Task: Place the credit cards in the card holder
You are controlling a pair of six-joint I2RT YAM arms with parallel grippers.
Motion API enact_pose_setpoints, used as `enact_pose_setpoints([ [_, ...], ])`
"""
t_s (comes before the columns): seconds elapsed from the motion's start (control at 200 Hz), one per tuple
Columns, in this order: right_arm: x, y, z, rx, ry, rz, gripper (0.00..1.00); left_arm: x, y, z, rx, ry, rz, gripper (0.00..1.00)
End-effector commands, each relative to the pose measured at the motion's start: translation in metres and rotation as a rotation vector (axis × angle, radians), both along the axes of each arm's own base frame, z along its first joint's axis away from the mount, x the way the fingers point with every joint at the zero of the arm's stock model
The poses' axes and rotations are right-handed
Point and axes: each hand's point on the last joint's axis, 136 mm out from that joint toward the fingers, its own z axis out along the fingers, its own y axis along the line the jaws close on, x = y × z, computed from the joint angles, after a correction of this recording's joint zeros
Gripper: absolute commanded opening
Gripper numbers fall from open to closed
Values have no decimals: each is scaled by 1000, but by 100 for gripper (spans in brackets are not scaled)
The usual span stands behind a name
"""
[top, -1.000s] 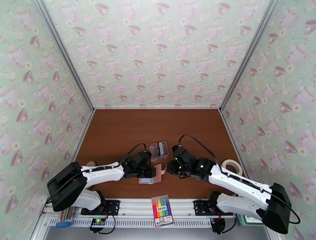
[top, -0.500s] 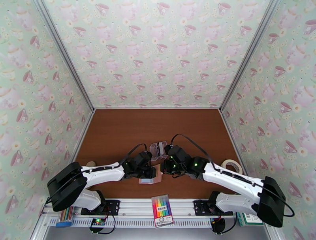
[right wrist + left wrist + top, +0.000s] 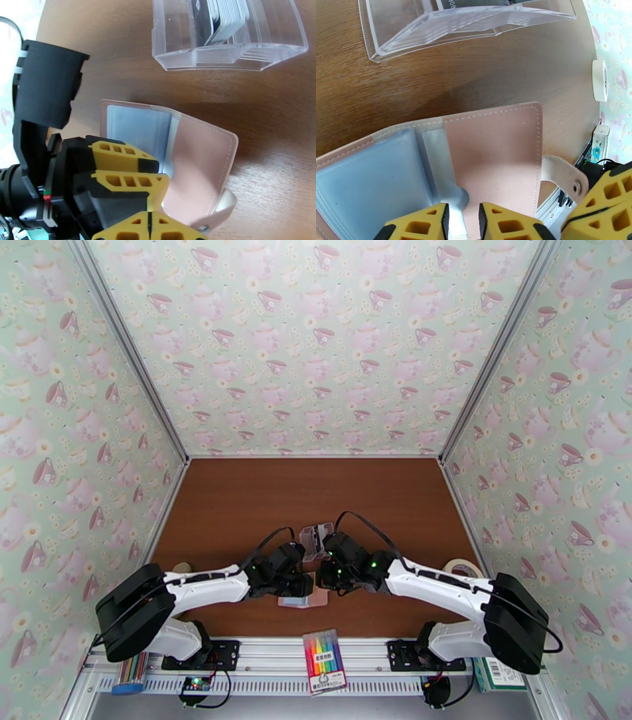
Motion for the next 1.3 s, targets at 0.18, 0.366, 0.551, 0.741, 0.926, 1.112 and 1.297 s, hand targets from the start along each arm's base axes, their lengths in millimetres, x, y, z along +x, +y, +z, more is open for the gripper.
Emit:
enact_pose_setpoints([
  [0.18,4,-13,-40,-123,24,-50,4,1,3,5,8,-27,2,28],
  [0.366,5,-18,-56,-183,29,-34,5,3,11,4,40,-36,19,29],
  [0.551,2,-22,-71,-227,49,-23,5,4,21,-3,68,-25,42,29],
  [0.741,1,-27,-81,-259,55,-21,5,5,37,-11,101,-18,75,28],
  [0.926,1,-31,-88,-293,58,-14,5,3,46,-17,111,-4,93,29],
  [1.112,4,-31,-89,-303,50,-13,5,0,48,-23,112,13,96,29],
  [1.297,6,-32,-88,-317,37,-8,5,-2,51,-22,112,14,101,29],
])
